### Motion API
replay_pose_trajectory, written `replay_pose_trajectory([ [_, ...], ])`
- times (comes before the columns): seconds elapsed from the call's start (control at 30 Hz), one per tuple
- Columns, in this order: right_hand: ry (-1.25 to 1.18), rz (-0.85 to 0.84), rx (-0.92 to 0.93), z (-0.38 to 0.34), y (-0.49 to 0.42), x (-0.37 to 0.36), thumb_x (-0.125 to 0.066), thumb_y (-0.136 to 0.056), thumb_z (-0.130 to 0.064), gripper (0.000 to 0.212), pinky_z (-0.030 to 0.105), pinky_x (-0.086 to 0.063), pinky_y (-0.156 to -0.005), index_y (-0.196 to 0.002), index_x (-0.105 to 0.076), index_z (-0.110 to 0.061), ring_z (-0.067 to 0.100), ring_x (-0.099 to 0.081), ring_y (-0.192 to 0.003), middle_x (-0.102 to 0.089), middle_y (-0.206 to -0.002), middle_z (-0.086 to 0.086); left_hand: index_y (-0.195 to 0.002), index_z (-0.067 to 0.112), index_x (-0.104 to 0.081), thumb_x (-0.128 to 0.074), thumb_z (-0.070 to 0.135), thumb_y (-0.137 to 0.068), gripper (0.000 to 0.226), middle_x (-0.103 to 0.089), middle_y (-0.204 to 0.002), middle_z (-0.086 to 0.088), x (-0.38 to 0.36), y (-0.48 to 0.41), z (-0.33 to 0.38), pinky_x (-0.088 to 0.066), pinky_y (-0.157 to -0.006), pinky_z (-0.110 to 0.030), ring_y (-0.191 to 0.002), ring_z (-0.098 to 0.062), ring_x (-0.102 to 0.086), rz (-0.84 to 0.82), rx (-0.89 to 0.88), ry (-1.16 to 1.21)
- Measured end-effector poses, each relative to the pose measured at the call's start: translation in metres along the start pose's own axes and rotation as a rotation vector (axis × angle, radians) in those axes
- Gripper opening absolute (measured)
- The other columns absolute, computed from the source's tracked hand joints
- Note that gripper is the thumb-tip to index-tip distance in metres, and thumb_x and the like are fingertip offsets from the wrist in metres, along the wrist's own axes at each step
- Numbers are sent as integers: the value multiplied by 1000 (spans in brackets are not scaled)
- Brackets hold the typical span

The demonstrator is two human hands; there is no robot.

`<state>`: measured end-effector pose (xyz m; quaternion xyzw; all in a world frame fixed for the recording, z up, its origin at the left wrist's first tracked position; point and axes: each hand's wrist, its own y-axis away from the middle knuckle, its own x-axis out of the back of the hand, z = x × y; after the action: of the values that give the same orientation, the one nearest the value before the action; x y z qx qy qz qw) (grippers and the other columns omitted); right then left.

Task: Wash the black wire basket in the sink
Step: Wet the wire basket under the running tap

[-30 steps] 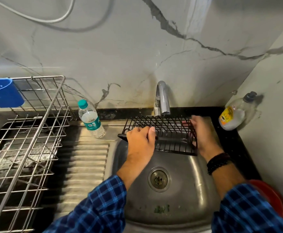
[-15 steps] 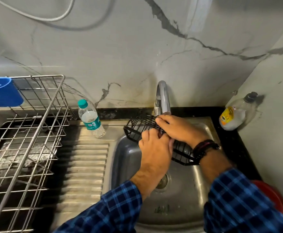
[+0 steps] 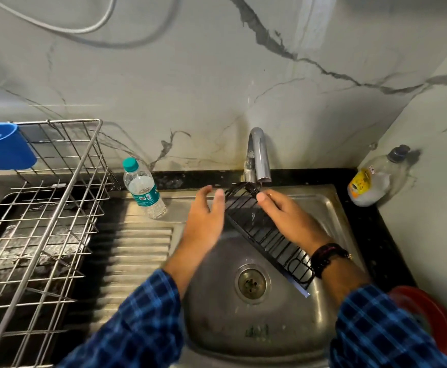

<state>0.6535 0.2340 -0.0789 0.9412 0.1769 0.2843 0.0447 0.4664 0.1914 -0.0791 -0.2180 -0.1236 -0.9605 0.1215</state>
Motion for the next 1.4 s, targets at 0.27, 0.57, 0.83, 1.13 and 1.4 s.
replay_pose_trajectory([
  [0.27, 374, 345, 202, -4, 13, -24, -34, -104, -41, 29, 38, -54, -76, -117, -56, -28, 14, -62, -89, -67, -95, -5, -122, 24, -62, -53, 69, -87, 58, -65, -122, 7, -6, -32, 14, -47, -92, -33, -112, -15, -59, -158, 360, 282],
  [0.57, 454, 159, 15, -18, -10, -28, -15, -102, -57, 61, 60, 1, -121, -156, -17, -30, 24, 1, -154, -6, -167, -1, -73, 72, -61, -48, 75, -82, 16, -48, -152, 11, -34, -6, -10, -44, -109, -51, -117, -9, -62, -79, 134, 500],
  [0.83, 537, 63, 201, 4, -13, -18, -11, -101, -56, 56, 52, 0, -124, -154, 2, -44, 12, 9, -152, 7, -165, -11, -155, 37, -26, -43, 37, -105, 53, -67, -130, 0, -26, 10, -29, -48, -108, -41, -117, -15, -65, -42, 47, 633],
  [1.13, 455, 264, -7, -14, -12, -46, -15, -101, -59, 63, 61, 7, -118, -157, -6, -33, 27, 4, -153, 0, -167, 4, -158, 30, -19, -38, 29, -108, 54, -69, -128, -1, -25, 7, -36, -53, -101, -36, -120, -16, -65, -105, -38, 607],
  [1.4, 462, 278, -137, 37, -10, -10, -15, -94, -73, 73, 59, -22, -118, -155, -23, -34, 27, -28, -148, -24, -163, 3, -153, 34, -36, -39, 33, -106, 46, -62, -135, -13, -5, 7, -63, -56, -96, -33, -115, -22, -64, 1, 122, 761],
])
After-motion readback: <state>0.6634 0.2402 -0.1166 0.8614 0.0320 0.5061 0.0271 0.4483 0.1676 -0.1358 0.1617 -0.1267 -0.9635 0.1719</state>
